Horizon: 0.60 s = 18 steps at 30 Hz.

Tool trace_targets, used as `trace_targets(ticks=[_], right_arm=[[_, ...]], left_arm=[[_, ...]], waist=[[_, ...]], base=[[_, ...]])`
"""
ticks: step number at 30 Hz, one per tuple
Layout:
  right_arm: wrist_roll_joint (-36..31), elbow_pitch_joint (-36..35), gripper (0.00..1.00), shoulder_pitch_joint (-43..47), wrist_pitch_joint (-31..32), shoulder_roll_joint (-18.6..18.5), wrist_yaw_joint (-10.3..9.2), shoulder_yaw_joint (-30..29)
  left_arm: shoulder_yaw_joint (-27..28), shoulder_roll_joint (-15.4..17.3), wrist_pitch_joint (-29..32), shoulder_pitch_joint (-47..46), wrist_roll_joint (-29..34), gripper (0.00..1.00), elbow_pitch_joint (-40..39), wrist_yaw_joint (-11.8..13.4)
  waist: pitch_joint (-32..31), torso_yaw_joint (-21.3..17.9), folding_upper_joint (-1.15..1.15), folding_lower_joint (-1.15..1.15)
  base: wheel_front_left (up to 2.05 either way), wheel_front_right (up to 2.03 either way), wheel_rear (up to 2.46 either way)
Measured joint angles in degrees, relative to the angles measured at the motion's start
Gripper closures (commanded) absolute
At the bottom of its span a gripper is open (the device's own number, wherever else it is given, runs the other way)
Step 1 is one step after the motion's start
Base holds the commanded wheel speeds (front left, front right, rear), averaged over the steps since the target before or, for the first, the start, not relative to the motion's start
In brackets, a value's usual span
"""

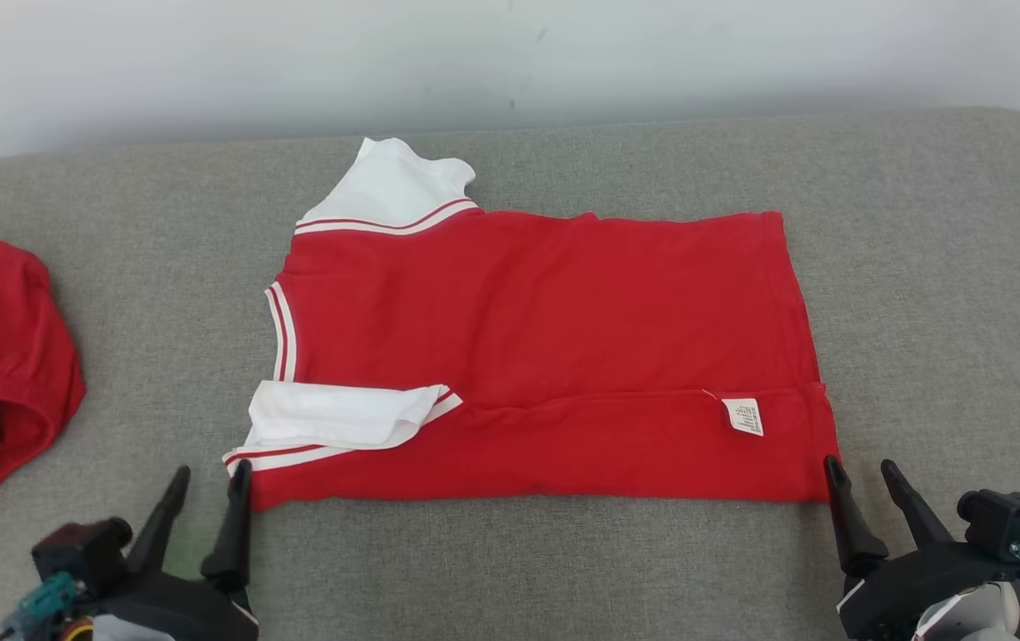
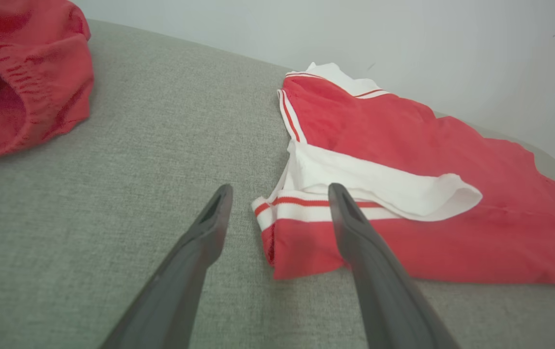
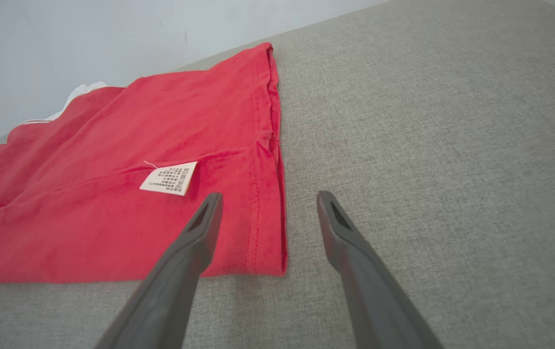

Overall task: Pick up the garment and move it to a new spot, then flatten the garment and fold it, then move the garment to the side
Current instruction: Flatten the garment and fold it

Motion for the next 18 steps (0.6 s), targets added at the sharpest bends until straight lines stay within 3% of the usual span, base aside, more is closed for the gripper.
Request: trace_targets(ticks=[16,17,18], right_arm=[[-7.4,3.9,0.00,-3.2,2.3,2.3,0.00,1.2],[-8.0,4.6,0.35,-3.5,2.4,2.3,0.00,1.4],[-8.3,5.2,0.85,-3.7,2.4,2.5,0.00,1.4]], left_arm=[[-4.4,-0.4,0.0,-3.3,0.4,0.00,8.9,-0.3],[-4.7,-0.5,0.0,-3.7,0.2,0.12,9.5,-0.3],[-4.9,-0.6,0.1,-4.1,-0.1,0.64,10.2,-0.3]], waist=[[2.2,-0.9,0.00,0.00],[2.2,-0.9,0.00,0.00],[2.2,-0.9,0.00,0.00]], base=[[0.00,0.00,0.00],[0.00,0.00,0.00],[0.00,0.00,0.00]])
